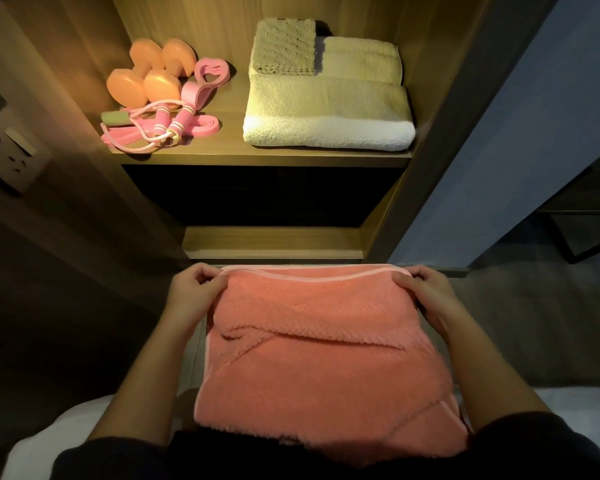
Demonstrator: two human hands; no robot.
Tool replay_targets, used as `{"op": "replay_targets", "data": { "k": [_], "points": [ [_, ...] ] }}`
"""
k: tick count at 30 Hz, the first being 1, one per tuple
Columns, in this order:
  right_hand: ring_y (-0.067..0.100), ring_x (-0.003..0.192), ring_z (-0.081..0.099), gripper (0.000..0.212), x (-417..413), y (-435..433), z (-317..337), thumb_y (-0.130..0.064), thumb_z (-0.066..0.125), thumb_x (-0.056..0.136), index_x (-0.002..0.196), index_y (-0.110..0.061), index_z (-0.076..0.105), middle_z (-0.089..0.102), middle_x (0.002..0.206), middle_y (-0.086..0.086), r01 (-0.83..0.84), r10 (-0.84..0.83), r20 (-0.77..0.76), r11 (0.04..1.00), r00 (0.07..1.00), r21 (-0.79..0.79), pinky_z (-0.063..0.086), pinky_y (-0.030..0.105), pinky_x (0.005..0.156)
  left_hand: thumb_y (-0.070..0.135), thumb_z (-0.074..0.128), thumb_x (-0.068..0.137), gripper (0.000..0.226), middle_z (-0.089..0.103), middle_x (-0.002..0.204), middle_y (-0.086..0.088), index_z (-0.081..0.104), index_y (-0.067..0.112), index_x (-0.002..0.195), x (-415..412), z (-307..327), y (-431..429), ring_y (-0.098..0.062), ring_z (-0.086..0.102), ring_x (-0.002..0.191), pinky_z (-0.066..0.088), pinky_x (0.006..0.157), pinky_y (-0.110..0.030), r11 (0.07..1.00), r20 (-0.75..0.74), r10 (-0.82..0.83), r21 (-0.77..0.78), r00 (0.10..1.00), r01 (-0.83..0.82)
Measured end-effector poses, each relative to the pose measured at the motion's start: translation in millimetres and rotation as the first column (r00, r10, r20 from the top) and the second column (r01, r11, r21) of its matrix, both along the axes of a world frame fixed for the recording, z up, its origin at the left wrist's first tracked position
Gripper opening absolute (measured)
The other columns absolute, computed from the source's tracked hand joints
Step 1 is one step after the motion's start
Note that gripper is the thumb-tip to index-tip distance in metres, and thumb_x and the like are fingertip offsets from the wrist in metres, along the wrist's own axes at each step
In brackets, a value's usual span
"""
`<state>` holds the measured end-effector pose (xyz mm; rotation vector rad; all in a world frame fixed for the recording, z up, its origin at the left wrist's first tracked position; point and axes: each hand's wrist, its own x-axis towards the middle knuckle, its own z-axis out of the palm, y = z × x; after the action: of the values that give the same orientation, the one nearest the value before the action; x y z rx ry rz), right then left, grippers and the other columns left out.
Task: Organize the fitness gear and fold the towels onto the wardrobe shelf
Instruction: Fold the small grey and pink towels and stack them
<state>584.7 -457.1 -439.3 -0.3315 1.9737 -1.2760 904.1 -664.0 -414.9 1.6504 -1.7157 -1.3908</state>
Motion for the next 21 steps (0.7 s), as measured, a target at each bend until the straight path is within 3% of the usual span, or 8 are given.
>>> {"op": "replay_targets", "data": {
  "k": [3, 7, 11, 13, 15, 17, 19, 21],
  "points": [
    [0.017, 0.072, 0.056, 0.011, -10, -2, 7, -0.002, 0.07, 0.084, 0.084, -0.012, 0.065, 0.06, 0.083, 0.009, -0.006, 0.014, 0.116, 0.998, 0.993, -0.062, 0.046, 0.027, 0.059, 0.01, 0.07, 0.086, 0.011, 0.067, 0.09, -0.005, 0.064, 0.015, 0.094, 5, 13, -7, -0.015, 0.066, 0.077, 0.048, 0.057, -0.021, 0.996, 0.026, -0.082, -0.017, 0.996, 0.082],
    [0.025, 0.105, 0.063, 0.033, -17, -6, 22, -0.001, 0.066, 0.086, 0.118, -0.011, 0.065, 0.064, 0.114, 0.012, -0.149, 0.18, 0.307, 0.981, 0.935, -0.123, 0.054, 0.031, 0.08, 0.005, 0.066, 0.088, 0.022, 0.066, 0.097, -0.003, 0.064, 0.017, 0.107, 5, 31, -13, -0.011, 0.064, 0.084, 0.046, 0.06, -0.019, 0.972, 0.08, -0.232, 0.057, 0.969, 0.228],
    [0.016, 0.086, 0.069, 0.019, -16, -6, 42, -0.011, 0.062, 0.091, 0.108, -0.005, 0.068, 0.071, 0.096, 0.008, -0.234, 0.256, 0.31, 0.966, 0.916, -0.105, 0.057, 0.024, 0.069, 0.012, 0.063, 0.092, 0.011, 0.066, 0.087, -0.011, 0.069, 0.002, 0.095, 6, 50, -17, -0.022, 0.061, 0.078, 0.048, 0.066, -0.03, 0.949, 0.009, -0.283, 0.151, 0.959, 0.278],
    [0.018, 0.083, 0.063, 0.015, -18, -4, 48, -0.013, 0.058, 0.095, 0.103, -0.003, 0.066, 0.066, 0.091, 0.009, -0.215, 0.238, 0.294, 0.971, 0.925, -0.108, 0.054, 0.027, 0.072, 0.016, 0.06, 0.094, 0.017, 0.062, 0.08, -0.01, 0.069, 0.008, 0.084, 7, 58, -15, -0.024, 0.057, 0.077, 0.046, 0.07, -0.035, 0.946, -0.072, -0.275, 0.159, 0.959, 0.283],
    [0.018, 0.079, 0.056, 0.014, -19, -3, 53, -0.016, 0.056, 0.097, 0.095, -0.004, 0.064, 0.059, 0.087, 0.01, -0.193, 0.214, 0.216, 0.975, 0.953, -0.115, 0.047, 0.029, 0.07, 0.017, 0.056, 0.097, 0.029, 0.06, 0.078, -0.009, 0.068, 0.017, 0.071, 7, 62, -13, -0.024, 0.056, 0.077, 0.045, 0.071, -0.035, 0.959, -0.137, -0.235, 0.126, 0.962, 0.253],
    [0.015, 0.07, 0.052, 0.02, -17, -5, 59, -0.023, 0.056, 0.098, 0.09, -0.006, 0.063, 0.055, 0.081, 0.008, -0.205, 0.204, -0.018, 0.977, 0.979, -0.065, 0.044, 0.027, 0.059, 0.021, 0.051, 0.1, 0.025, 0.063, 0.085, -0.009, 0.067, 0.016, 0.081, 0, 65, -10, -0.026, 0.06, 0.083, 0.048, 0.073, -0.037, 0.976, -0.14, -0.207, 0.046, 0.968, 0.215],
    [0.012, 0.06, 0.05, 0.026, -18, -10, 70, -0.031, 0.059, 0.097, 0.082, -0.009, 0.061, 0.054, 0.073, 0.004, -0.257, 0.251, -0.317, 0.966, 0.915, 0.025, 0.042, 0.025, 0.048, 0.027, 0.047, 0.101, 0.022, 0.065, 0.095, -0.008, 0.065, 0.014, 0.097, -10, 69, -11, -0.026, 0.061, 0.09, 0.048, 0.077, -0.039, 0.984, -0.085, -0.17, -0.072, 0.982, 0.164],
    [0.012, 0.062, 0.055, 0.024, -22, -14, 85, -0.031, 0.066, 0.092, 0.083, -0.009, 0.063, 0.06, 0.073, 0.003, -0.327, 0.318, -0.465, 0.943, 0.827, 0.063, 0.045, 0.025, 0.052, 0.032, 0.044, 0.101, 0.023, 0.062, 0.1, -0.004, 0.062, 0.017, 0.103, -19, 79, -17, -0.023, 0.059, 0.094, 0.048, 0.08, -0.041, 0.98, -0.049, -0.101, -0.179, 0.994, 0.091]
  ]
}}
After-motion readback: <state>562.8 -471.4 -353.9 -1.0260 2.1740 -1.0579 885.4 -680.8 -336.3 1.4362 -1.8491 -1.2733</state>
